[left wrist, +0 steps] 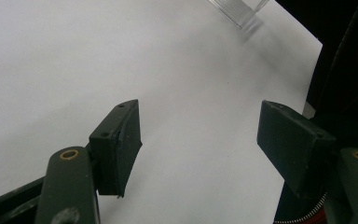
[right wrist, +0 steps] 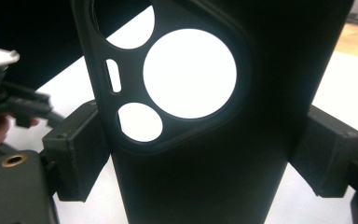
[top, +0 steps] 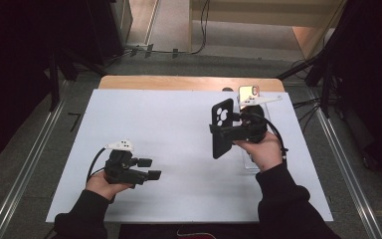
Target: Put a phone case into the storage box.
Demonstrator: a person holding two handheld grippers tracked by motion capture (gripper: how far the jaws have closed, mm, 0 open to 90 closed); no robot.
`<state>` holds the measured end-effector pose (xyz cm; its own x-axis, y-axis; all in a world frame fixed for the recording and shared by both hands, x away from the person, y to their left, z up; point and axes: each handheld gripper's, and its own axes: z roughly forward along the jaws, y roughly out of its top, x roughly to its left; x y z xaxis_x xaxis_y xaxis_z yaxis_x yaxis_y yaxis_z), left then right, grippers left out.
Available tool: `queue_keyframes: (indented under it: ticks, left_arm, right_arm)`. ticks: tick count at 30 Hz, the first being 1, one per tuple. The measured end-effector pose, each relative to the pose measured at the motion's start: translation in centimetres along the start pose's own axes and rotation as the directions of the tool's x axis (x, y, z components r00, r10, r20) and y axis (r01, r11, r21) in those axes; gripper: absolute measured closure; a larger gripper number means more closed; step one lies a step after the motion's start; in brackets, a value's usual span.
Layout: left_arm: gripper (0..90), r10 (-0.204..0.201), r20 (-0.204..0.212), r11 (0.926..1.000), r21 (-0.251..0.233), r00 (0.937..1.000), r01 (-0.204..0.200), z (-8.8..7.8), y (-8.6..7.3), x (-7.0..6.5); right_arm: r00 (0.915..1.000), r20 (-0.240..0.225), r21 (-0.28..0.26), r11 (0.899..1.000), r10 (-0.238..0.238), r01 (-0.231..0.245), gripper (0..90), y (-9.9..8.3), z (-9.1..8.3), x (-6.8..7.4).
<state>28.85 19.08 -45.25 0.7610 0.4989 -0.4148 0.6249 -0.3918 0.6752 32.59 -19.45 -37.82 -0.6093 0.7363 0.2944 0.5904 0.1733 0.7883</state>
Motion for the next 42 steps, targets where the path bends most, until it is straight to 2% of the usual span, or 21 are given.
queue_keyframes:
  ticks: [8,15,18,22,26,34,37,42]
  left_arm:
    - [30.4,-0.014,-0.028,0.9999,-0.004,0.9995,0.014,-0.4,-0.6,0.2]
    - [30.4,-0.031,-0.043,0.9995,-0.011,0.9986,0.031,-0.9,-1.1,0.3]
    - [30.4,-0.039,-0.054,0.9991,-0.019,0.9978,0.038,-1.2,-1.3,0.4]
    - [30.4,-0.053,-0.063,0.9983,-0.027,0.9966,0.051,-1.5,-1.6,0.4]
    - [30.4,-0.054,-0.070,0.9983,-0.023,0.9960,0.053,-1.6,-1.8,0.5]
    - [30.5,-0.060,-0.073,0.9980,-0.023,0.9955,0.059,-1.7,-1.9,0.5]
    - [30.4,-0.060,-0.074,0.9980,-0.022,0.9955,0.059,-1.7,-1.9,0.6]
    - [30.4,-0.060,-0.076,0.9980,-0.025,0.9953,0.058,-1.8,-1.9,0.5]
  right_arm:
    - [0.9947,0.084,-0.064,0.996,0.059,-0.054,12.6,0.9,-2.6,-2.7]
    - [0.9788,0.173,-0.100,0.991,0.110,-0.093,12.6,1.0,-3.5,-5.3]
    - [0.9640,0.235,-0.117,0.988,0.123,-0.098,12.5,0.7,-3.4,-6.3]
    - [0.9437,0.295,-0.147,0.983,0.150,-0.110,12.5,0.3,-3.3,-7.7]
    - [0.9260,0.334,-0.167,0.978,0.177,-0.127,12.5,0.0,-3.1,-9.0]
    - [0.8897,0.412,-0.159,0.977,0.196,-0.141,12.5,-0.3,-1.3,-10.9]
    - [0.8801,0.439,-0.133,0.982,0.181,-0.135,12.5,-0.5,-0.4,-11.4]
    - [0.8662,0.466,-0.116,0.983,0.179,-0.141,12.5,-0.7,1.1,-12.1]
